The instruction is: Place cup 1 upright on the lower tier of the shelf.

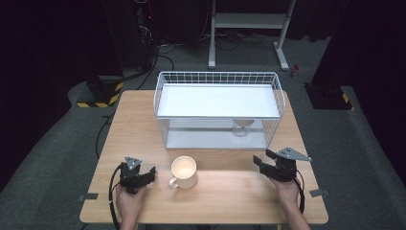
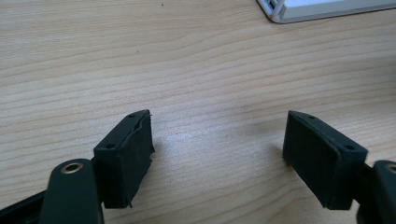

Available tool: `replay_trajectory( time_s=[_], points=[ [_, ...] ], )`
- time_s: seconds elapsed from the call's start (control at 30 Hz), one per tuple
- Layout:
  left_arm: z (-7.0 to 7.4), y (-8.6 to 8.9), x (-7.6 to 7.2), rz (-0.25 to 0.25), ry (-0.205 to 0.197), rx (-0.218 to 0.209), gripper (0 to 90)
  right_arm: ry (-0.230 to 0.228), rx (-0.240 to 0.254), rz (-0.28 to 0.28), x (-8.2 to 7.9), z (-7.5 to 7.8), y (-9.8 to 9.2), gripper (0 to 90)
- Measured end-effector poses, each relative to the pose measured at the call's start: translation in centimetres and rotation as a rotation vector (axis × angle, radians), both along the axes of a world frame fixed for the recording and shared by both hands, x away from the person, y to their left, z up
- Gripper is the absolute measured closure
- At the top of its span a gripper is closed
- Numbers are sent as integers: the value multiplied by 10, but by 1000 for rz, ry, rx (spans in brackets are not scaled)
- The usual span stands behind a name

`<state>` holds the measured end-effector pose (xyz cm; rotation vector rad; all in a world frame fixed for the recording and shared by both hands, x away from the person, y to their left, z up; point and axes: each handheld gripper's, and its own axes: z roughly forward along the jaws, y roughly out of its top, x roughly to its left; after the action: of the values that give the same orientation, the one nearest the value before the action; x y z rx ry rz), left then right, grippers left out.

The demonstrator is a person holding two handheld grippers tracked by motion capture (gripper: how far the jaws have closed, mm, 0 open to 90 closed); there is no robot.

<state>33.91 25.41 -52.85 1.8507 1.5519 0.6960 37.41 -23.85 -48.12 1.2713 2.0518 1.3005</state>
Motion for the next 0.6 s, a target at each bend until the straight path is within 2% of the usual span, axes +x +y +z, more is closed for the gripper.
replay_trajectory(
  time_s=[0.6],
  points=[
    [0,0,0,-1,-1,2,244,12,-49,14,-14,-12,0,363]
  ],
)
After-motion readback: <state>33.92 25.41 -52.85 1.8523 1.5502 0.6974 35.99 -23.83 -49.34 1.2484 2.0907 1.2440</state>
